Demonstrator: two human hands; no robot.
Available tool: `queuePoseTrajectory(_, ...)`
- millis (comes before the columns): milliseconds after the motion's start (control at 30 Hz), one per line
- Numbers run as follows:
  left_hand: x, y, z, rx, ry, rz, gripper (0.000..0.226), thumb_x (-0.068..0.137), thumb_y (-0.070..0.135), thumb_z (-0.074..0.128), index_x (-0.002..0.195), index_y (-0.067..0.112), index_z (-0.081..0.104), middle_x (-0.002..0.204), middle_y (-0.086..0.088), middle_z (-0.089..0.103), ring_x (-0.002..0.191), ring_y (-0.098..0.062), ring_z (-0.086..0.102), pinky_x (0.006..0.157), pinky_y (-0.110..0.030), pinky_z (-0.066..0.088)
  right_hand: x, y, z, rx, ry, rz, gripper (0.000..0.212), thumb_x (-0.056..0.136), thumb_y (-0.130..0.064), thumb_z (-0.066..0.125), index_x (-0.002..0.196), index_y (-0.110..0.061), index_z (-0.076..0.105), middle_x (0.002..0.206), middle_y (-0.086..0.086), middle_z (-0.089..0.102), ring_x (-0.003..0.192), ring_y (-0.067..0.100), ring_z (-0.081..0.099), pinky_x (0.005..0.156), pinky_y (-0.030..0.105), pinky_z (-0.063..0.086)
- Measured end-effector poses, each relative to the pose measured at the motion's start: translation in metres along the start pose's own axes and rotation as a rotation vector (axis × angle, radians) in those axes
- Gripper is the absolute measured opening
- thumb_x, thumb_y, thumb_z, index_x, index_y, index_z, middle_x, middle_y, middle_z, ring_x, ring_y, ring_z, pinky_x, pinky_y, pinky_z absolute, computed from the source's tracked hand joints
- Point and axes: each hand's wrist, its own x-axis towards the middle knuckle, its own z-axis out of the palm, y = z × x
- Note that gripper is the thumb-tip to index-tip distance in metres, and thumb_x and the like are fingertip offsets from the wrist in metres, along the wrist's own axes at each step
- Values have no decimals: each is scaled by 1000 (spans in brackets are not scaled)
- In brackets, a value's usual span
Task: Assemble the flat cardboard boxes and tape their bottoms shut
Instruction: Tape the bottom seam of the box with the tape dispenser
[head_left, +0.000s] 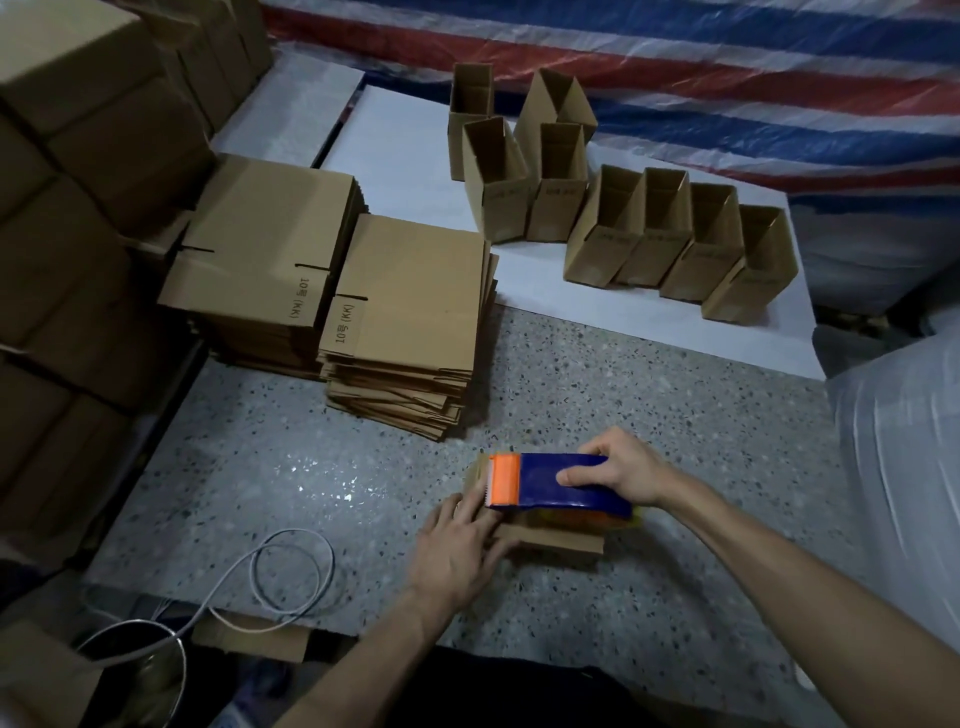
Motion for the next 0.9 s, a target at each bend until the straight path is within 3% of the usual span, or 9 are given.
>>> queuePoseTrajectory(100,4,-3,2,-175,-62,0,52,97,65,31,146,48,37,163,15,19,148,-21,19,119,-49,26,2,-2,1,-25,-22,12,32,85,-42,77,61,-22,71,60,-3,68,52,5,58,50,14,39)
queuePoseTrajectory(200,8,-5,-7,-799,-98,-49,38,94,31,53,120,57,64,159,28,21,148,-14,18,122,-48,19,0,-2,2,-69,-12,4,34,84,-42,77,60,-20,70,55,-5,66,49,3,56,49,14,38)
queuePoseTrajectory(267,10,-3,-17,-1181,-107,-125,38,85,32,52,114,46,73,156,28,32,146,-8,29,120,-44,24,-1,1,3,-83,6,0,36,84,-42,78,62,-14,71,54,-5,64,48,3,55,51,17,38)
queuePoseTrajectory(367,11,1,-30,-1470,-109,-220,43,84,45,52,119,35,74,148,23,49,138,-3,43,112,-31,33,-3,0,3,-61,1,5,33,81,-45,78,61,-19,72,54,-5,65,48,3,56,51,16,38)
queuePoseTrajectory(433,11,2,-34,-1505,-72,-274,36,89,48,58,120,37,73,140,21,57,130,3,50,108,-25,36,-4,-3,3,-44,-3,8,33,76,-53,75,57,-26,71,53,-6,65,47,3,55,51,17,37)
queuePoseTrajectory(533,13,1,-36,-1444,-30,-293,22,97,24,59,104,23,81,128,27,63,116,15,54,86,-11,46,-6,-7,4,-13,-11,-17,28,75,-53,71,54,-35,70,50,-11,62,44,-1,52,48,11,34)
queuePoseTrajectory(633,14,3,-38,-1434,21,-346,22,96,17,62,88,20,82,119,25,69,104,13,62,70,-5,49,-6,-9,4,1,-14,-34,26,78,-51,71,54,-41,70,49,-13,61,43,-1,52,46,9,32)
queuePoseTrajectory(767,20,4,-43,-1390,75,-378,27,95,14,64,72,16,79,112,11,74,94,1,70,67,-11,51,-4,-8,3,42,-5,-16,28,76,-54,72,54,-36,71,49,-8,61,43,3,51,47,16,32)
queuePoseTrajectory(900,30,-1,-47,-1318,95,-451,29,93,12,66,67,18,77,94,5,78,96,-11,70,73,-20,47,-3,-10,2,25,-13,-12,33,82,-53,75,54,-35,70,51,-6,62,45,4,53,47,16,33)
